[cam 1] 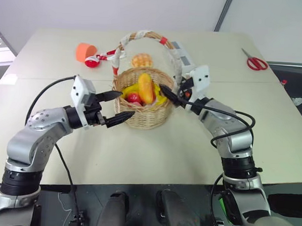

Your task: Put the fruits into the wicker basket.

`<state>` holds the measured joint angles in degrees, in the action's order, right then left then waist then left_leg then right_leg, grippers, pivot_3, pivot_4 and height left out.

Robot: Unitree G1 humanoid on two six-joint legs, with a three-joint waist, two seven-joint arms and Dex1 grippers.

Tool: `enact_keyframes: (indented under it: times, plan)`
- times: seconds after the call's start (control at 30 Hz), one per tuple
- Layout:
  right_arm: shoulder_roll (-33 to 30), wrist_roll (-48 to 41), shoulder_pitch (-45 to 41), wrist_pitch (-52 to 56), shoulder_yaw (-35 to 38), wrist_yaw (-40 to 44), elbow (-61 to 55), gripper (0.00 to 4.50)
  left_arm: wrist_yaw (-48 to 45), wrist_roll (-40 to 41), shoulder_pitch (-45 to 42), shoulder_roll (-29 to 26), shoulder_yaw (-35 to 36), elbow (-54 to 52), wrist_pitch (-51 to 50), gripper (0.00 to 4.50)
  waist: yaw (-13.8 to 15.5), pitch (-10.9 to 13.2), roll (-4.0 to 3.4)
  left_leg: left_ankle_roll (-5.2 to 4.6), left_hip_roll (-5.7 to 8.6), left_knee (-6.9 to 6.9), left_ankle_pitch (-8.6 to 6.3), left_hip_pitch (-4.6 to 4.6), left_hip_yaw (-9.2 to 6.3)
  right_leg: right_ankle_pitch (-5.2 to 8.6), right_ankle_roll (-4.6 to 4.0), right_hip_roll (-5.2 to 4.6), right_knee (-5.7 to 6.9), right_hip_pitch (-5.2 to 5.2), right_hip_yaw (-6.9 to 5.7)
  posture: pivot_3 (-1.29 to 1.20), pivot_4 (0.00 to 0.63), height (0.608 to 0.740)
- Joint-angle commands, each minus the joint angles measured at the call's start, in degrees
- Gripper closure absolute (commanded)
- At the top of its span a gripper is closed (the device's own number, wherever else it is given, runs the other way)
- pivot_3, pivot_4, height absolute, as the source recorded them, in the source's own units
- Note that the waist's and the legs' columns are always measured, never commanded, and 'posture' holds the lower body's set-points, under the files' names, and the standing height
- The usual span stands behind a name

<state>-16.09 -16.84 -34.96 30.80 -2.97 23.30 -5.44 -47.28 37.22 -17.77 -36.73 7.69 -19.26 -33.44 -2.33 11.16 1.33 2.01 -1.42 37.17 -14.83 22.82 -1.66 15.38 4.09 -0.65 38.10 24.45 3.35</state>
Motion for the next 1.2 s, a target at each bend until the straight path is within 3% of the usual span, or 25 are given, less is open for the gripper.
enact_keyframes:
  times: [0.03, 0.1, 0.23, 0.43, 0.73, 0.9, 1.0, 1.2]
  plan:
    - [0.4, -0.5, 0.5, -1.9, 2.4, -0.6, -2.3, 3.44, 0.7, 1.0, 0.3, 0.0, 1.5, -3.1, 0.6, 0.00, 0.0, 0.0, 0.00, 0.00, 0.00, 0.00, 0.00, 0.00, 0.00, 0.00, 0.00, 0.00, 0.00, 0.00, 0.00, 0.00, 0.150, 0.740]
    - [0.1, -0.6, 1.1, -2.4, 4.0, -1.5, -3.4, 4.30, 1.4, 0.7, 0.5, 0.4, 1.6, -3.3, 1.1, 0.00, -0.1, 0.0, 0.00, 0.00, 0.00, 0.00, 0.00, -0.01, 0.00, 0.00, 0.00, 0.01, 0.00, 0.00, -0.01, 0.00, 0.150, 0.740]
    - [-2.6, -0.9, 3.8, -4.5, 11.0, -4.1, -5.8, 4.30, 3.4, 1.0, -1.1, 3.0, 0.8, -3.3, 1.6, 0.00, 0.2, 0.0, 0.00, 0.00, -0.01, 0.00, 0.00, 0.02, -0.02, 0.00, 0.00, 0.01, 0.00, 0.00, -0.03, 0.00, 0.150, 0.740]
    - [-8.2, 1.2, 8.0, -8.2, 22.4, -9.7, -3.9, 4.30, 6.3, -1.2, -4.4, 11.3, -5.8, -3.9, 4.1, 0.00, 1.1, 0.0, -0.01, 0.00, 0.21, 0.01, 0.00, 0.07, -0.01, 0.00, 0.02, -0.04, -0.04, 0.00, -0.02, 0.00, 0.150, 0.740]
    - [-10.4, 3.3, 7.1, -11.8, 28.6, -16.7, 6.6, 4.30, 6.3, -4.0, -6.4, 17.3, -13.0, -1.9, 5.4, 0.00, -0.2, 0.0, -0.10, -0.01, 0.23, -0.04, 0.00, -0.11, 0.12, 0.00, 0.02, 0.09, 0.05, 0.00, 0.21, 0.00, 0.150, 0.740]
    - [-11.6, 2.3, 9.6, -10.9, 30.6, -17.0, 3.4, 2.11, 6.4, -5.3, -6.9, 16.9, -11.7, 0.9, 6.6, 0.00, -0.1, -0.1, -0.13, -0.01, 0.22, -0.08, 0.00, -0.23, 0.18, 0.00, 0.02, 0.15, 0.10, -0.01, 0.43, 0.00, 0.150, 0.740]
    - [-13.2, 2.7, 14.0, -13.0, 34.4, -17.5, -0.9, 0.53, 6.2, -7.4, -6.2, 14.8, -10.3, 3.8, 8.4, 0.00, 0.0, -0.1, -0.13, -0.01, 0.24, -0.07, 0.00, -0.21, 0.18, 0.02, 0.04, 0.14, 0.09, -0.03, 0.44, 0.00, 0.150, 0.740]
    - [-16.3, -6.3, 26.1, -10.6, 36.0, -4.6, -10.8, 0.53, 10.1, -11.9, -2.9, 11.9, -4.0, 10.7, 12.9, 0.00, -0.1, -0.1, -0.15, -0.03, 0.30, -0.08, -0.01, -0.22, 0.18, 0.06, 0.12, 0.08, 0.04, -0.08, 0.45, 0.00, 0.150, 0.740]
